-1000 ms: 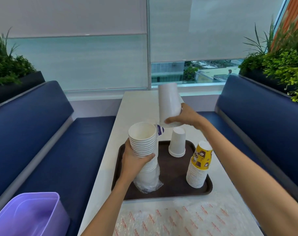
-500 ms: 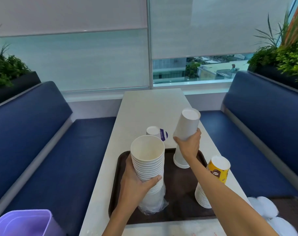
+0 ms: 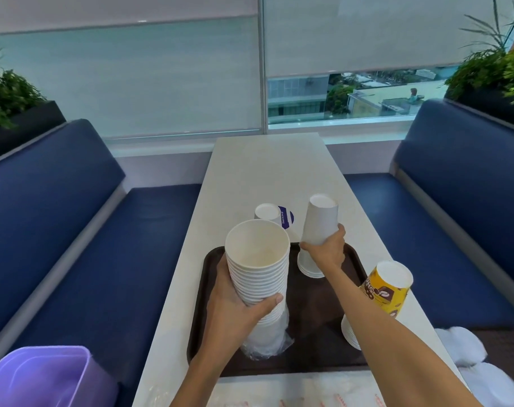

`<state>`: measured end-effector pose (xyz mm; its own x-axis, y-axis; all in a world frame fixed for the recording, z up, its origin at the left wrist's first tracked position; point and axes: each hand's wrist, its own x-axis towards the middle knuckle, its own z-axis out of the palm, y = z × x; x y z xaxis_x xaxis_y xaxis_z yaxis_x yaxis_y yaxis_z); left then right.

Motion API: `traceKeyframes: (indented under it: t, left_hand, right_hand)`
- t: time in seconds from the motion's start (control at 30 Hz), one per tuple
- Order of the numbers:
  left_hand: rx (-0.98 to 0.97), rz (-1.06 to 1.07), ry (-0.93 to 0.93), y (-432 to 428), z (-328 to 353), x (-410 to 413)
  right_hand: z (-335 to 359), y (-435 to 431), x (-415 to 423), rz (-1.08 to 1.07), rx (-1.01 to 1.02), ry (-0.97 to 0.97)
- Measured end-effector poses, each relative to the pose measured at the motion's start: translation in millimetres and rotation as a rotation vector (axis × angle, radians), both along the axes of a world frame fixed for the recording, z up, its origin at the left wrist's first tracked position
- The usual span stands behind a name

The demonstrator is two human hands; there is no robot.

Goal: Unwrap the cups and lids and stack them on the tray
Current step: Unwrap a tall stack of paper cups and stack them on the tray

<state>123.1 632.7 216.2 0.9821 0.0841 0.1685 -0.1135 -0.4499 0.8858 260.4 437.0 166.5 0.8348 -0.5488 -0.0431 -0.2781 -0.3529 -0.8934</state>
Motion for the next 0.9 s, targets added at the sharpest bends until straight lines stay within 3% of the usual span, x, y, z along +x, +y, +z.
traceKeyframes:
  t: [0.13,0.3,0.37,0.47,0.53,0.67,0.77,0.9]
  left_hand:
    - [0.024,0.000,-0.002,-2,1,0]
    - [0.015,-0.007,0.002,-3,5,0]
    - [-0.014,-0.023,0.004,-4,8,-1]
    - [-0.043,-0.034,-0.011,-4,9,-3]
    - [-0.063,-0.040,-0.018,-3,10,-3]
    - [-0.076,-0.050,-0.018,-3,11,-6]
    - [-0.035,-0.048,0.001,-4,14,-10]
    - [-0.018,-0.036,0.000,-5,15,-11]
  right_hand:
    - [10,7,-3,-0.109,0.080,-0.008]
    - [64,19,-16,-0.176,0.082,-0.359]
    - [93,24,-22,-0.097,0.100,-0.498]
    - [136,28,-34,0.162,0.116,-0.561]
    - [162,31,-46,0.440,0.053,-0.473]
    - [195,47,-75,0.957,-0.311,0.002]
    - [200,59,-90,1.055,-0.572,0.187]
    - [203,65,-98,1.008,-0.740,0.245]
